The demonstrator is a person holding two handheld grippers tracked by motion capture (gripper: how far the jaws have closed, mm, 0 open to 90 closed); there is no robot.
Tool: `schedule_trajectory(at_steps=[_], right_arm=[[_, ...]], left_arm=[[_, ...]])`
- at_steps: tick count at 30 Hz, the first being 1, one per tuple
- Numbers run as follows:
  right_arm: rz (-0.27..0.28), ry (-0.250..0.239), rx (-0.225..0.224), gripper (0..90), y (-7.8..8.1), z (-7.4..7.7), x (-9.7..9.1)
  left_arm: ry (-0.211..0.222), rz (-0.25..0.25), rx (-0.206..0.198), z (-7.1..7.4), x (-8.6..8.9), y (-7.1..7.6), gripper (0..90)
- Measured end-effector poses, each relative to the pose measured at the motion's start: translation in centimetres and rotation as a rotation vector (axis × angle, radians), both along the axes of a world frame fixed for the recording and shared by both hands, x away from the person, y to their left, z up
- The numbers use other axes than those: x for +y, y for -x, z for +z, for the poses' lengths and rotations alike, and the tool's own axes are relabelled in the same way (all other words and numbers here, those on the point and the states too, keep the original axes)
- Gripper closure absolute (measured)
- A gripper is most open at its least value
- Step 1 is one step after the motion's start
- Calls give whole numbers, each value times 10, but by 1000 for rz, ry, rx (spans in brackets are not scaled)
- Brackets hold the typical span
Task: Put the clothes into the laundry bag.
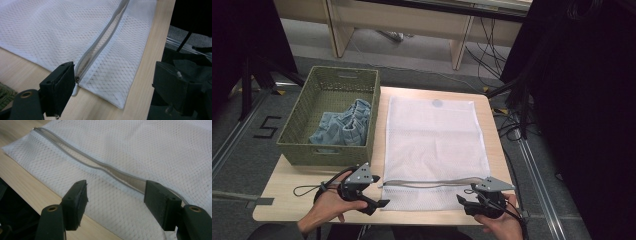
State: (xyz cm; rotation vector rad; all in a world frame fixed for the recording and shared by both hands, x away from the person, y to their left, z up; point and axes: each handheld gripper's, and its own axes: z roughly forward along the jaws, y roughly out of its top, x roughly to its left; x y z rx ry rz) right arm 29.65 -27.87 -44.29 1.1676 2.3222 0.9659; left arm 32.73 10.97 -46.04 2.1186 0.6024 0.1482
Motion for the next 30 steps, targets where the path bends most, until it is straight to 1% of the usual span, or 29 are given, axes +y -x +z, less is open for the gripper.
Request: schedule_trajectory(at_steps=[1,2,4,5,6,7,8,9,10,11,12,13,14,15,16,17,18,19,20,21,23,24,25,26,27,28,29,30], right_arm=[[12,5,4,363,-1,0,-1],[19,17,-15,363,-2,-1,-2],[26,25,-18,363,-2,-2,-3],[-2,4,6,363,-1,0,-1],[14,14,-8,363,-2,0,-2],[18,26,-36,363,-2,-2,-3],[12,17,-19,363,-1,-2,-2],[12,17,-19,363,-1,-2,-2],[20,26,-23,363,-2,-2,-1],[15,23,-19,363,-2,-2,-1],[16,27,-7,363,-1,-2,-1],[8,22,7,363,-1,-1,0],[10,27,10,363,-1,-2,0],[11,28,-6,363,-1,-3,0],[11,28,-8,362,-2,-3,1],[24,41,-13,362,-3,-3,0],[27,39,-14,362,-4,-3,0],[22,33,-6,362,-4,-3,0],[23,39,-18,362,-5,-3,0],[7,22,-3,362,-4,-3,1],[13,28,-29,362,-7,-4,0],[13,32,-20,361,-8,-4,0],[-1,26,-13,354,-9,-4,0],[-10,21,-17,343,-10,-6,0],[-1,27,-32,337,-13,-6,-1],[-14,24,-29,323,-15,-6,0],[1,30,-44,315,-18,-7,0],[-2,24,-40,308,-20,-7,0]], left_arm=[[-3,-14,-11,0,1,-1,171],[-15,-13,-11,1,2,-1,171],[-19,-4,-6,0,1,-1,172],[-17,-5,-6,0,1,-1,171],[-17,-5,-6,0,1,-1,172],[-22,-12,-8,0,1,-1,172],[-29,-25,-17,0,2,-2,171],[-29,-25,-17,0,2,-2,171],[-16,-8,-3,0,1,-1,171],[-16,-12,-7,0,1,-1,171],[-16,-19,-9,0,2,-2,169],[-22,-24,-15,0,2,-3,168],[-22,-20,-12,0,2,-2,167],[-21,-21,-14,0,2,-3,167],[-11,-1,3,0,1,-2,165],[-14,0,3,0,1,-2,163],[-11,-2,3,0,1,-2,160],[-10,0,2,-1,1,-2,159],[-13,0,-2,0,1,-2,155],[-15,-6,4,0,2,-3,151],[-16,-4,-10,0,2,-4,149],[-13,2,-10,0,2,-4,149],[-11,14,-3,0,2,-3,149],[-13,15,-7,0,2,-4,149],[-19,6,-13,1,2,-5,150],[-20,7,-13,1,2,-4,150],[-20,6,-15,1,3,-4,152],[-17,11,-7,0,2,-4,158]])
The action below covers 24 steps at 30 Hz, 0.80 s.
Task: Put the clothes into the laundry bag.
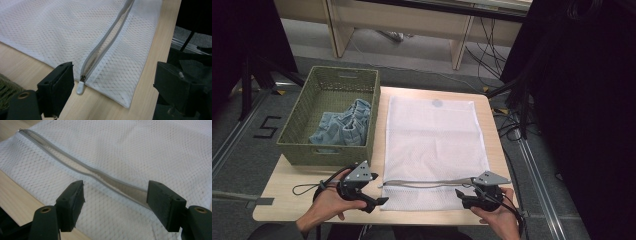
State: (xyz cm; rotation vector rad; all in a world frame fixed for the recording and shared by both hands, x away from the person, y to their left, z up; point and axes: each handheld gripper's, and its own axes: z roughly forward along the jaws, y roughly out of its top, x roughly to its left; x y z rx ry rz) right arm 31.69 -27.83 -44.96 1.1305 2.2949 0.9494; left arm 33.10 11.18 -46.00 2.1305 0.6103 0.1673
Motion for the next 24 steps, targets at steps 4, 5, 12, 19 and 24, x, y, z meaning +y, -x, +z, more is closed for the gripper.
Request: schedule_trajectory(at_steps=[4,5,12,19,24], right_arm=[[19,16,-19,294,-10,-1,3],[12,12,-19,293,-12,-2,4],[54,69,-18,297,-34,-8,12],[82,122,34,300,-54,-22,25],[101,139,52,295,-65,-31,33]], left_arm=[[-33,-19,-14,1,0,-1,167],[-18,-11,-2,0,-1,0,168],[-24,-11,-2,0,-1,-1,172],[-27,-9,4,-1,0,-2,179],[-36,-14,1,0,0,-3,178]])
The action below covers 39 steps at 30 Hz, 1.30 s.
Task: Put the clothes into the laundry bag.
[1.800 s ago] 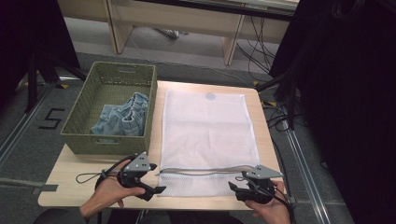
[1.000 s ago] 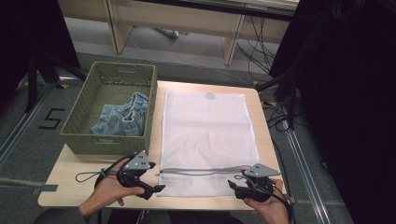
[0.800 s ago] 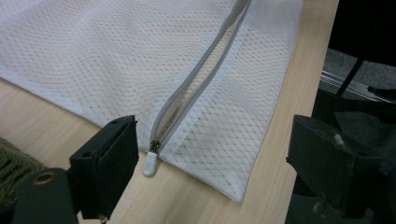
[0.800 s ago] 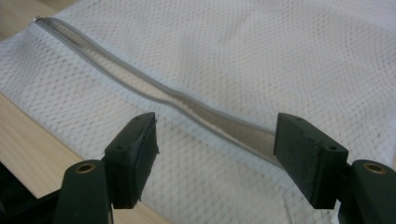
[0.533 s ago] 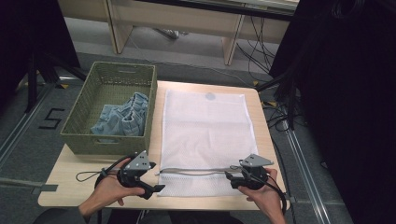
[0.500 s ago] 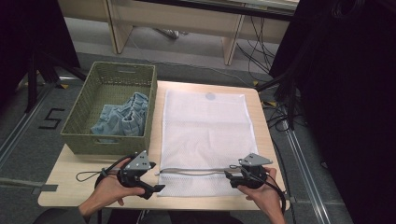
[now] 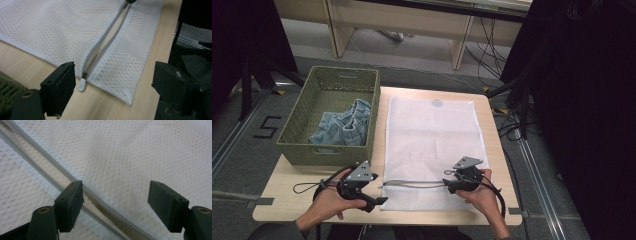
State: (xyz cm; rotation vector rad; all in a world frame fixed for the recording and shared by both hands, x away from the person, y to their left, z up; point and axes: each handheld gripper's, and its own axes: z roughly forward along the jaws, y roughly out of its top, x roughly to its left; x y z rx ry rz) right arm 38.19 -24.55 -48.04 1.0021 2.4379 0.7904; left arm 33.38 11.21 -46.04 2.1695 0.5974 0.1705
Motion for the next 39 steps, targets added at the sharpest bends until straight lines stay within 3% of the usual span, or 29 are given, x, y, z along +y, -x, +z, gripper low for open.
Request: schedule_trajectory(at_steps=[4,6,9,10,11,12,13,14,16,18,19,22,23,25,27,28,29,31,32,34,35,37,38,39], right_arm=[[34,18,12,291,-7,-4,10],[34,24,18,290,-9,-7,15],[55,43,25,289,-13,-11,19],[40,24,-3,288,-14,-15,21],[39,32,40,288,-14,-15,23],[40,32,52,288,-14,-15,23],[38,33,31,288,-16,-18,24],[46,38,43,289,-16,-18,24],[45,25,48,303,-18,-19,24],[55,15,87,326,-19,-18,22],[35,-22,74,336,-20,-21,23],[36,-42,94,396,-22,-21,20],[42,-32,122,412,-23,-18,18],[24,-83,111,458,-24,-21,17],[27,-67,108,509,-26,-20,14],[19,-83,98,546,-27,-21,14],[25,-68,129,601,-27,-18,13],[14,-74,135,613,-27,-17,13],[25,-70,104,685,-28,-19,15],[28,-57,116,705,-28,-17,14],[17,-82,80,742,-28,-21,17],[50,-51,72,815,-28,-20,19],[49,-44,94,830,-27,-18,20],[51,-49,59,843,-28,-21,21]], left_arm=[[1,5,9,-1,0,0,179],[-12,-12,-7,0,1,-1,183],[-11,1,11,-1,0,0,183],[-12,1,9,-1,0,0,183],[-12,1,8,0,0,0,183],[-9,-2,7,0,0,0,183],[-11,-3,0,0,1,0,183],[-9,-1,2,0,1,0,183],[-22,-9,-8,0,1,-2,184],[-25,-5,-12,1,2,-1,189],[-24,-4,-11,1,2,-1,189],[-15,4,-5,0,1,-1,195],[-12,13,3,0,1,0,197],[-12,13,3,0,1,0,198],[-13,13,2,0,1,0,202],[-13,13,3,0,1,-1,205],[-14,12,1,0,2,-1,205],[-18,5,-6,0,2,-1,206],[-19,6,-6,0,2,-1,210],[-19,7,-2,0,2,-2,214],[-17,10,0,1,2,-1,214],[-15,16,6,0,2,-1,220],[-15,10,-4,0,3,-2,220],[-9,17,-1,0,3,-2,220]])
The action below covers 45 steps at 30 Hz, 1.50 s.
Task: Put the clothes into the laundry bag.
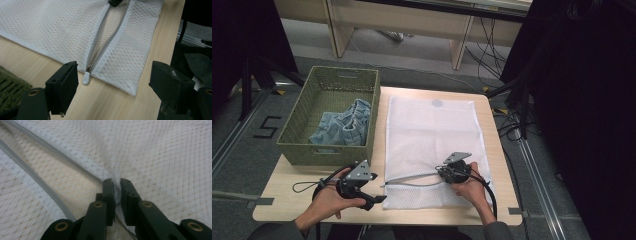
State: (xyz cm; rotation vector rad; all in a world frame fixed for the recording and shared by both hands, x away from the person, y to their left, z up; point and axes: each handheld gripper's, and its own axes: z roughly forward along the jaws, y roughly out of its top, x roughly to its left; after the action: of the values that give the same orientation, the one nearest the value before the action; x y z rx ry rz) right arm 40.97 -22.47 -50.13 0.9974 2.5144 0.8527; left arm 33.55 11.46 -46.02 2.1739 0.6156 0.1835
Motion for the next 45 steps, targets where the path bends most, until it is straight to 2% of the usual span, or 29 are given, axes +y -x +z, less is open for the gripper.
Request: schedule_trajectory(at_steps=[2,4,6,7,8,9,10,11,12,14,15,19,21,22,23,25,26,30,32,34,36,37,38,39,41,42,44,45], right_arm=[[3,33,3,863,0,2,1],[-16,25,-23,871,1,2,5],[-4,43,-13,874,2,7,5],[-9,17,-65,876,1,6,6],[2,37,-82,876,0,10,5],[-12,20,-94,877,1,11,6],[0,34,-71,876,1,17,5],[-19,24,-82,877,2,20,5],[-15,21,-100,877,2,22,5],[-21,15,-108,878,3,28,4],[-29,6,-129,879,4,29,5],[-46,-23,-144,879,7,43,5],[-31,-17,-174,880,6,46,5],[-54,-21,-142,879,8,48,6],[-48,-17,-151,880,8,49,7],[-52,-17,-142,879,8,50,8],[-74,-28,-134,880,10,51,9],[-45,-19,-167,881,7,55,6],[-34,-29,-184,881,6,56,5],[-51,-39,-184,881,7,59,4],[-77,-41,-180,881,9,62,4],[-64,-36,-208,881,7,62,4],[-61,-29,-195,881,7,64,3],[-68,-34,-204,882,7,64,3],[-70,-37,-208,882,7,67,3],[-84,-40,-183,882,9,69,4],[-79,-43,-225,882,8,70,3],[-70,-46,-220,882,8,71,4]], left_arm=[[-1,4,0,0,1,0,220],[-3,1,-4,1,1,-1,220],[2,13,1,1,2,-1,220],[-9,2,-9,1,3,-2,220],[-2,6,-9,1,3,-2,220],[4,17,0,2,3,-1,220],[2,14,-12,3,4,-3,219],[3,28,-7,3,5,-2,220],[18,25,-8,3,5,-3,220],[16,36,-15,5,7,-3,220],[19,36,-18,5,8,-4,220],[44,58,-20,10,11,-5,219],[60,69,-23,12,14,-7,219],[56,75,-27,15,16,-8,219],[70,84,-27,17,18,-8,219],[96,94,-32,23,22,-10,218],[106,107,-43,25,24,-10,218],[113,162,-85,42,36,-16,217],[111,197,-105,52,45,-21,210],[100,246,-118,61,55,-27,210],[111,293,-133,71,66,-34,210],[109,315,-139,75,71,-38,209],[98,337,-147,79,75,-43,205],[80,357,-147,83,79,-49,196],[22,381,-135,88,86,-60,170],[-5,380,-124,89,88,-65,159],[-34,402,-123,89,92,-76,178],[-44,422,-113,89,94,-81,179]])
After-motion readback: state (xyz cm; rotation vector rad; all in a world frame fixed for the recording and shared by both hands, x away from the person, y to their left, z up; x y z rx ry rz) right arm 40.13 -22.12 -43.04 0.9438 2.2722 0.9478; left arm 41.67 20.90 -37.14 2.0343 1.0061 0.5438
